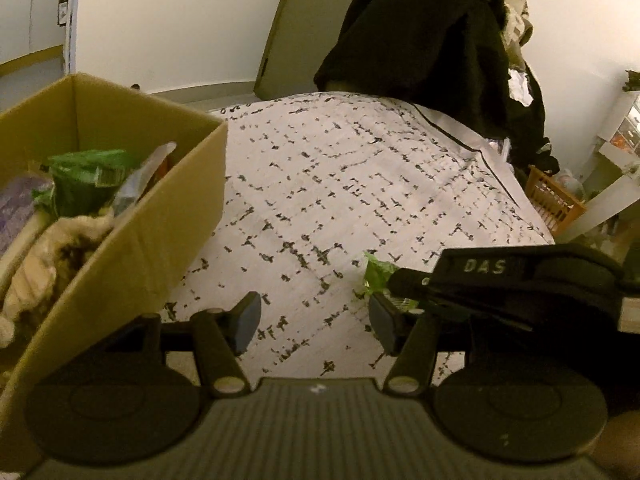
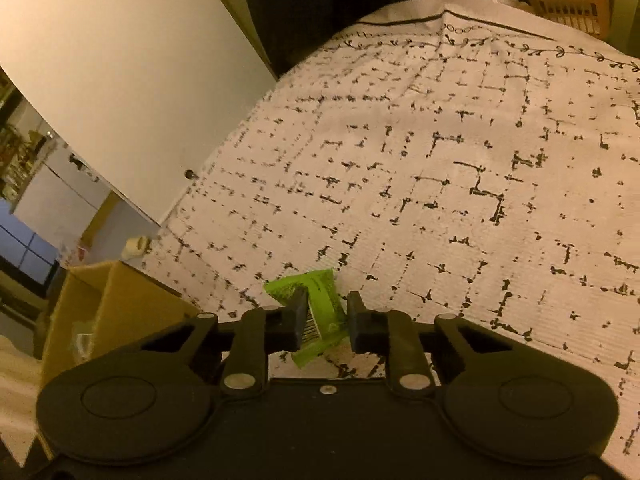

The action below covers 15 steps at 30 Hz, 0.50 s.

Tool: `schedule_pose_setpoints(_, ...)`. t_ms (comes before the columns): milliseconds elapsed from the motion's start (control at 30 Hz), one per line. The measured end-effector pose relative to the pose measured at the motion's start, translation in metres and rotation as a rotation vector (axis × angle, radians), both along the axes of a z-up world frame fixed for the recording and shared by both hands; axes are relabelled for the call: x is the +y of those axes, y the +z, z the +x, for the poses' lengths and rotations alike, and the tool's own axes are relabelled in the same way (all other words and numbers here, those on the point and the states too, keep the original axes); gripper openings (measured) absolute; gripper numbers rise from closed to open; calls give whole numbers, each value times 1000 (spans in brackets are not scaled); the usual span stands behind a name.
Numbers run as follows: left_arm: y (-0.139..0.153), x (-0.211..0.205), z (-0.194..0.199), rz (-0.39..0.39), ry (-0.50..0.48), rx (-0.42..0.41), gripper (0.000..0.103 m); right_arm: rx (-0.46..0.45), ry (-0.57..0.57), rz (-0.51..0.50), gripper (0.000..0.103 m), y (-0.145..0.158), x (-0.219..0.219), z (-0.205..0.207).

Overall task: Organize snacks
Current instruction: 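Close the right tool on the lime-green packet, then carry the lime-green packet over the box and open the right tool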

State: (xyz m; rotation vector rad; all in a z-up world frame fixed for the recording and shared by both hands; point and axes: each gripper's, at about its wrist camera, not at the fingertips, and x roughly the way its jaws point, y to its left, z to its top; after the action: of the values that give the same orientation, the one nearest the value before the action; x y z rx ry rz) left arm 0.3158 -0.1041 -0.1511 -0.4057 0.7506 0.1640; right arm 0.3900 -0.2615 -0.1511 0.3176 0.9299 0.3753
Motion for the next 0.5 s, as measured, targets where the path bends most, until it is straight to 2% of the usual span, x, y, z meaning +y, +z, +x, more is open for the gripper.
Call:
schedule_pose_setpoints(200, 23, 1, -12, -12, 1, -46, 58, -40, 1, 71, 20, 21, -8, -11)
schedule_pose_setpoints(500, 64, 2, -37, 6, -10, -102, 58, -111, 63, 145, 20, 54, 0, -29)
